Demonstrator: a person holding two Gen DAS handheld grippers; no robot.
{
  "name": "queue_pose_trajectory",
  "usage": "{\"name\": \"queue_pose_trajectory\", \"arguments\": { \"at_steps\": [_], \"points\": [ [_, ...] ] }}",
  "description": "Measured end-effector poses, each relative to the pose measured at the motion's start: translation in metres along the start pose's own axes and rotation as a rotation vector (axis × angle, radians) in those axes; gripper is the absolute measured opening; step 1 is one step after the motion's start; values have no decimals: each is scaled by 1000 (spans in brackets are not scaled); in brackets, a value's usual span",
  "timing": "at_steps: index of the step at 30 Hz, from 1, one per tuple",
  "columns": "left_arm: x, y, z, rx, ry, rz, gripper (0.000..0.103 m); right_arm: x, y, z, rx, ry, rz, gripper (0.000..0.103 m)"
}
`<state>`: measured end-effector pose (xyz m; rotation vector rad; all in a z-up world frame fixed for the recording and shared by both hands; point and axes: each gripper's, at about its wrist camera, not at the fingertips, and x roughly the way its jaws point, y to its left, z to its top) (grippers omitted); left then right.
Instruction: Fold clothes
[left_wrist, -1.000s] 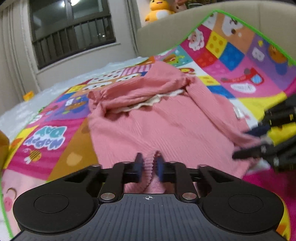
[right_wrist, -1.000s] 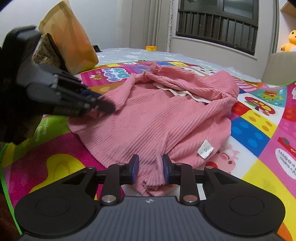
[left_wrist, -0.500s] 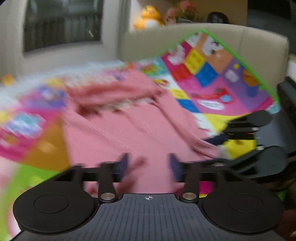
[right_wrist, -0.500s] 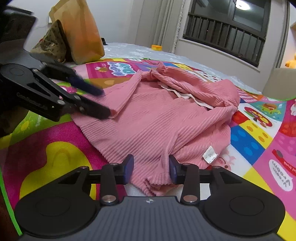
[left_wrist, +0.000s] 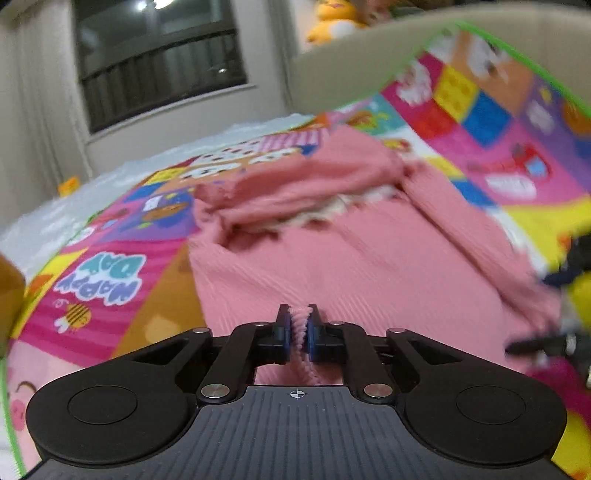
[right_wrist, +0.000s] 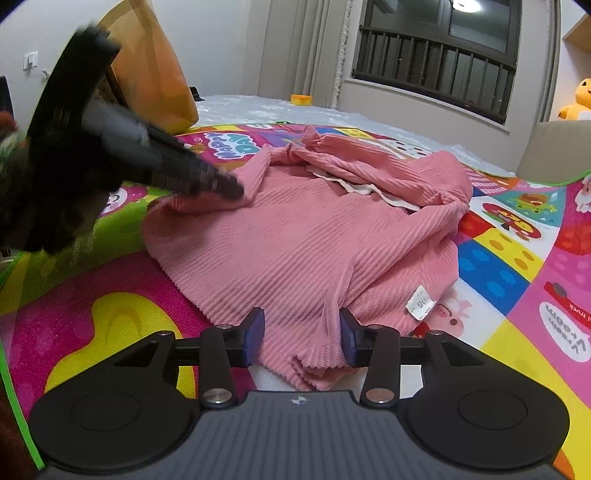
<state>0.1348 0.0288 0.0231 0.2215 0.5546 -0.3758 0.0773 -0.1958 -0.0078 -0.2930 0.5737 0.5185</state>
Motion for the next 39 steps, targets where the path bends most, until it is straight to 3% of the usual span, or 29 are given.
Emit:
{"name": "queue_pose_trajectory", "arguments": {
  "at_steps": [1, 5, 9, 15, 20, 25, 27, 32, 36, 39],
  "points": [
    [-2, 5, 5, -22, -3, -19, 8, 0, 0, 0, 0, -1, -1, 43],
    [-20, -12, 7, -16, 6, -214, 8, 0, 0, 0, -7, 0, 1, 43],
    [-7, -21, -15, -27, 80, -220, 8, 0, 1, 2, -27, 8, 3, 45],
    [-14, -16, -23, -59, 79, -296, 9, -16, -5, 8, -27, 7, 28, 52],
    [-21, -13, -28, -61, 76, -370, 34, -29, -11, 9, -12, -20, -9, 53],
    [-32, -9, -26, -101, 83, -461, 46, -12, -15, 3, 22, 33, 17, 55],
    [-37, -7, -18, -123, 59, -494, 52, -1, -10, -1, 16, 52, 41, 66],
    [-40, -12, 18, -172, -22, -519, 73, 2, 2, 2, -34, 47, 93, 68],
    [5, -41, 41, -199, 57, -503, 71, -5, 5, 0, -55, 47, 87, 68],
    [41, -66, 42, -200, 145, -493, 60, -18, 2, -6, -47, 42, 78, 68]
  ]
}}
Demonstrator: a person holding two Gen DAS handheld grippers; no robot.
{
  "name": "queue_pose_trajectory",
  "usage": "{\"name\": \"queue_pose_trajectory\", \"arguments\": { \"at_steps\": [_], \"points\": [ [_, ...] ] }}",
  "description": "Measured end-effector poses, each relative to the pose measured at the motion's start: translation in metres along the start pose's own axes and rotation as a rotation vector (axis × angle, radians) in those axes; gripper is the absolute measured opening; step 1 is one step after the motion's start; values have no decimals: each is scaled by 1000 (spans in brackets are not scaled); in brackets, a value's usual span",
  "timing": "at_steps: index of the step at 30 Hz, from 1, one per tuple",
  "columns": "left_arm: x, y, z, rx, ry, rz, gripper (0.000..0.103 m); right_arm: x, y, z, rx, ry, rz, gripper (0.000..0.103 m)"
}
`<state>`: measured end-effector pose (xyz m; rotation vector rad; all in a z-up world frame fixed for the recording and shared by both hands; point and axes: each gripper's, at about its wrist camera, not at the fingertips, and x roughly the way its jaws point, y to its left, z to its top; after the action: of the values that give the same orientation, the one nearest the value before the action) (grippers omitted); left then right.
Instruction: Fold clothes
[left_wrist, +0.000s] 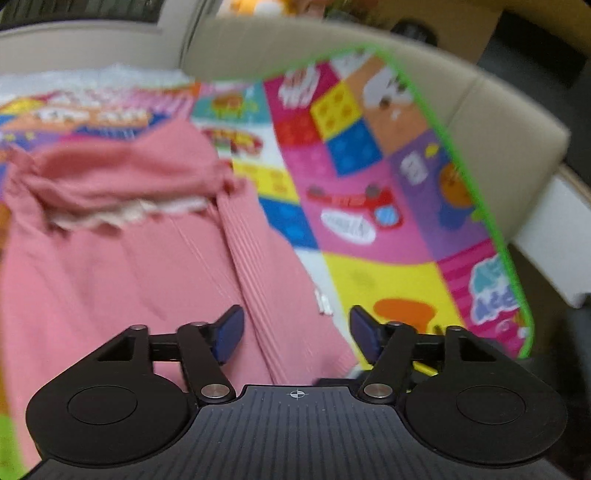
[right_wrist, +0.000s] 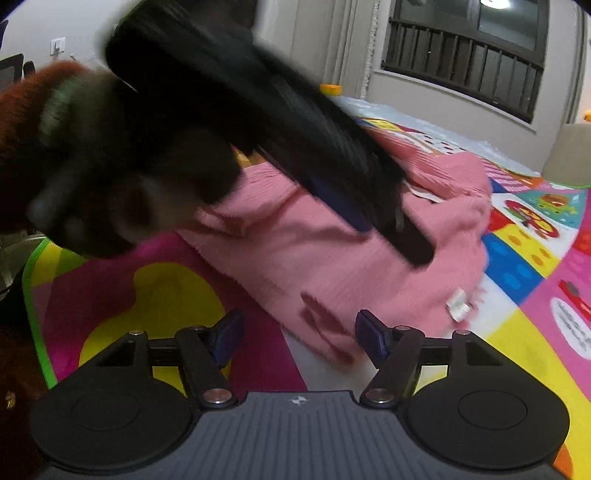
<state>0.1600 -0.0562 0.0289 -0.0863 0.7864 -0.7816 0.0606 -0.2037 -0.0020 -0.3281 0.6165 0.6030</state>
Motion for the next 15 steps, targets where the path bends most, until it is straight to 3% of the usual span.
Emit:
{"name": "queue_pose_trajectory", "arguments": {
  "at_steps": [1, 2, 3, 4, 8, 10, 15],
  "points": [
    [9, -2, -2, 12, 10, 23, 49, -6, -3, -3, 8, -2, -12, 68],
    [18, -5, -3, 25, 19, 45, 30, -13, -6, -7, 19, -3, -25, 68],
    [22, -6, -5, 34, 17, 59, 20, -20, -12, -10, 35, -3, -43, 68],
    [16, -6, -4, 20, -1, 38, 7, -27, -18, -14, 54, -3, -63, 68],
    [-11, -7, -4, -30, -73, -37, 5, -49, -50, -24, 160, -20, -172, 68],
    [-27, -8, -7, 6, -103, 32, 5, -57, -67, -23, 232, -53, -196, 68],
    [-20, 18, -37, -34, 21, 154, 5, -45, -90, 1, 363, -158, -195, 86]
  ]
}}
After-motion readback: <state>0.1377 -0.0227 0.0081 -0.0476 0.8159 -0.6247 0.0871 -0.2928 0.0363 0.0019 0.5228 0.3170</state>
